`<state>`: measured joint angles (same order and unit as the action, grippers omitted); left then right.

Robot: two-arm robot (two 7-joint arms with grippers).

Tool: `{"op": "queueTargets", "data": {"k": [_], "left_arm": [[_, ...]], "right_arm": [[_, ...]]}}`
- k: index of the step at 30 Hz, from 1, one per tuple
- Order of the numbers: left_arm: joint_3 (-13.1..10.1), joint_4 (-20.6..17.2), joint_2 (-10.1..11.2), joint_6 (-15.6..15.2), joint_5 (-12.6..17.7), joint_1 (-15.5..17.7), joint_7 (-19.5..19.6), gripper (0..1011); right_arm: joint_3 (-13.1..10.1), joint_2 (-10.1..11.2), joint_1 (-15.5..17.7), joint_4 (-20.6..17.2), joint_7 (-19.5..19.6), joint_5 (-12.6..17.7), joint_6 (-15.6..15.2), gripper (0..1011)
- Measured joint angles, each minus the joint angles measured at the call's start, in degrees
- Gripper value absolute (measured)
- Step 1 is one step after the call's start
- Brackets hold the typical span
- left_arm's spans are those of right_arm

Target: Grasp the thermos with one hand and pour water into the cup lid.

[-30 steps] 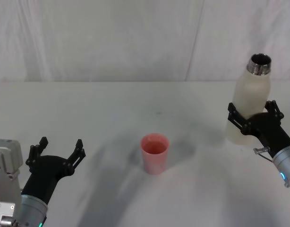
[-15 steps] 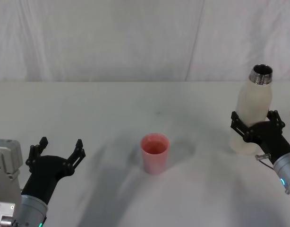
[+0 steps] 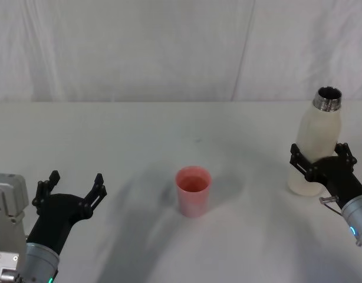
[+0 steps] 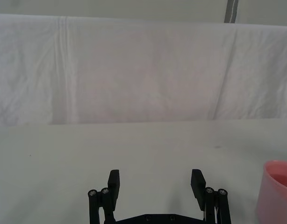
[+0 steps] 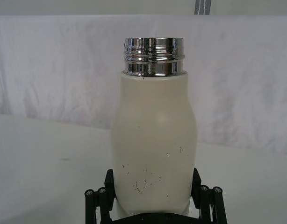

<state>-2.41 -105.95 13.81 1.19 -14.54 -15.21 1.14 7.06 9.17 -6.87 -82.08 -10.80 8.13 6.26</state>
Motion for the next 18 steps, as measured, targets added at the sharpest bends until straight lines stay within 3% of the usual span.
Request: {"op": "queueTargets", "data": {"k": [18], "left_arm": [[0.0,0.0,0.0,0.0,0.0,0.0,0.0,1001]], "right_arm": [[0.1,-0.5,-0.7,2.3,-0.4,0.0,2.1,950]]}}
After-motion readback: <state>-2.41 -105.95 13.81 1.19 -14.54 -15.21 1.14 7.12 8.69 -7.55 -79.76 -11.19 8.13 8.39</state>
